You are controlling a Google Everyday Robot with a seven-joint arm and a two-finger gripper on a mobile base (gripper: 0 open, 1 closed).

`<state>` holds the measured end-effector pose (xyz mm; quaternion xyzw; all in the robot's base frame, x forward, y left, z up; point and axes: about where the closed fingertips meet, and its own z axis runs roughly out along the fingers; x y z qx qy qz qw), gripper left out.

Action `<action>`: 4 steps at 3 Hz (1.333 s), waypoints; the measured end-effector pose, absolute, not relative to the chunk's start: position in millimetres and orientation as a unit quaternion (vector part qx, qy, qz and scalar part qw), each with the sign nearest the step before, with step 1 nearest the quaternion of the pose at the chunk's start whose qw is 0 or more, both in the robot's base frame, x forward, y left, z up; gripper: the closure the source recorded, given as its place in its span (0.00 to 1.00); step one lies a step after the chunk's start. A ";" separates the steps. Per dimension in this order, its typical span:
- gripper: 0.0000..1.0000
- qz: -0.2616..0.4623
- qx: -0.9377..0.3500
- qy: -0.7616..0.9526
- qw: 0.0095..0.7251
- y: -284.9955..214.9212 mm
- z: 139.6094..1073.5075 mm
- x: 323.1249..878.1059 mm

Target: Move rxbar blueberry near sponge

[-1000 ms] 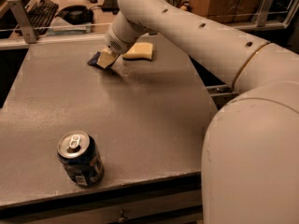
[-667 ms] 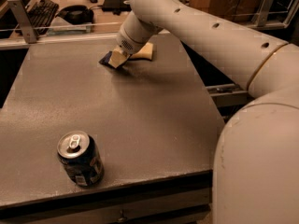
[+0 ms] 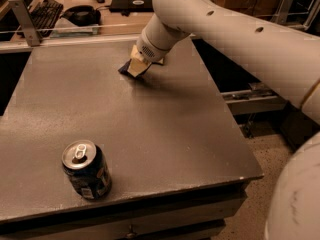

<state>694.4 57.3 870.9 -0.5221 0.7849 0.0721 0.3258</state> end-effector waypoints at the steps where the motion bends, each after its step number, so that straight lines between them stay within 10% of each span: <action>1: 1.00 0.069 -0.502 0.800 0.321 34.8 864.6 684.9; 2: 1.00 0.066 -0.483 0.812 0.321 13.8 856.3 681.6; 4: 0.63 0.068 -0.471 0.815 0.330 -1.0 855.3 681.9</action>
Offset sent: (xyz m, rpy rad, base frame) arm -0.0154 -0.0723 -0.0223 0.0185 0.0300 -0.1533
